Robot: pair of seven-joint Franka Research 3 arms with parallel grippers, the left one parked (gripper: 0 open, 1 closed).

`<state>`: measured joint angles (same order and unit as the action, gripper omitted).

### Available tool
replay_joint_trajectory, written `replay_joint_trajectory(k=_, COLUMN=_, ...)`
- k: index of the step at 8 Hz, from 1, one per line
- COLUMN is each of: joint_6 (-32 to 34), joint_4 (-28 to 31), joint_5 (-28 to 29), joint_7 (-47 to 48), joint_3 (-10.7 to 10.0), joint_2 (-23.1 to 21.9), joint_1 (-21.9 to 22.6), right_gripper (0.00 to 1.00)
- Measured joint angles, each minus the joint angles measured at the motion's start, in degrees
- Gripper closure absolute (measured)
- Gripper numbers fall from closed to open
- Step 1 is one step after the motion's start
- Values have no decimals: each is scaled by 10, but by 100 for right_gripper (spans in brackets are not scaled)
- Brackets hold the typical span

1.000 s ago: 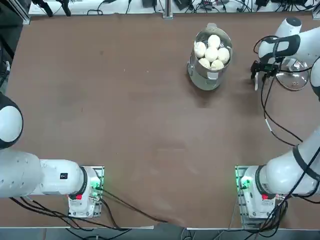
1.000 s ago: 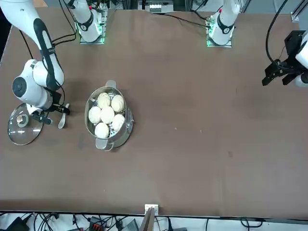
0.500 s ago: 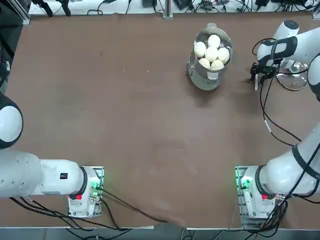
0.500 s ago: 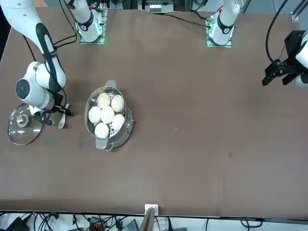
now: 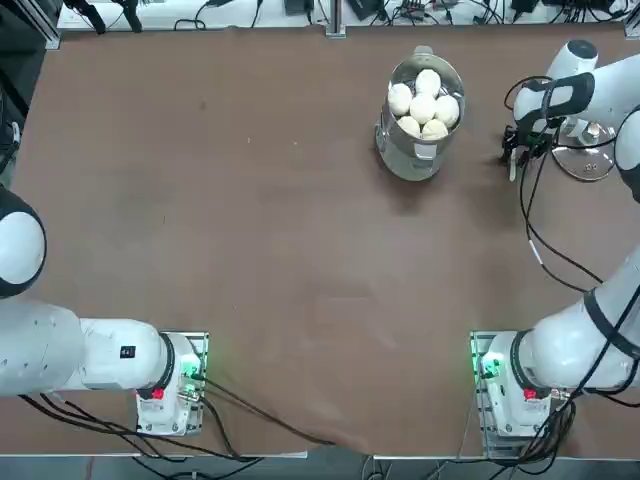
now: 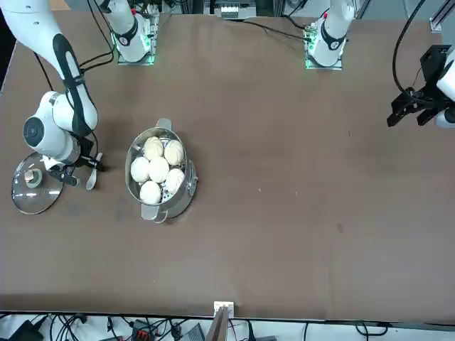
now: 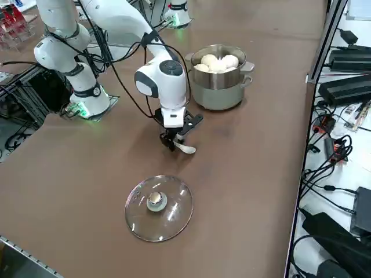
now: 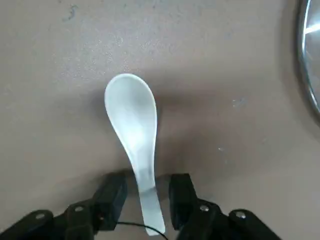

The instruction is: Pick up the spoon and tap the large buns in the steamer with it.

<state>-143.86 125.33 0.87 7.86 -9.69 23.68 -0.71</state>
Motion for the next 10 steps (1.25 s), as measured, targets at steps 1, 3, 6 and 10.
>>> replay_joint_trajectory(k=1, joint_6=0, joint_4=0, joint_5=0, joint_7=0, joint_3=0, joint_2=0, joint_1=0, right_gripper=49)
replay_joint_trajectory(k=3, joint_6=0, joint_4=-1, joint_5=0, joint_7=0, joint_3=0, joint_2=0, joint_1=0, right_gripper=56)
replay_joint_trajectory(k=6, joint_6=0, joint_4=-3, joint_5=0, joint_7=1, joint_3=0, joint_2=1, joint_1=0, right_gripper=63)
replay_joint_trajectory(k=10, joint_6=0, joint_4=-3, joint_5=0, joint_7=1, joint_3=0, joint_2=2, joint_1=0, right_gripper=67)
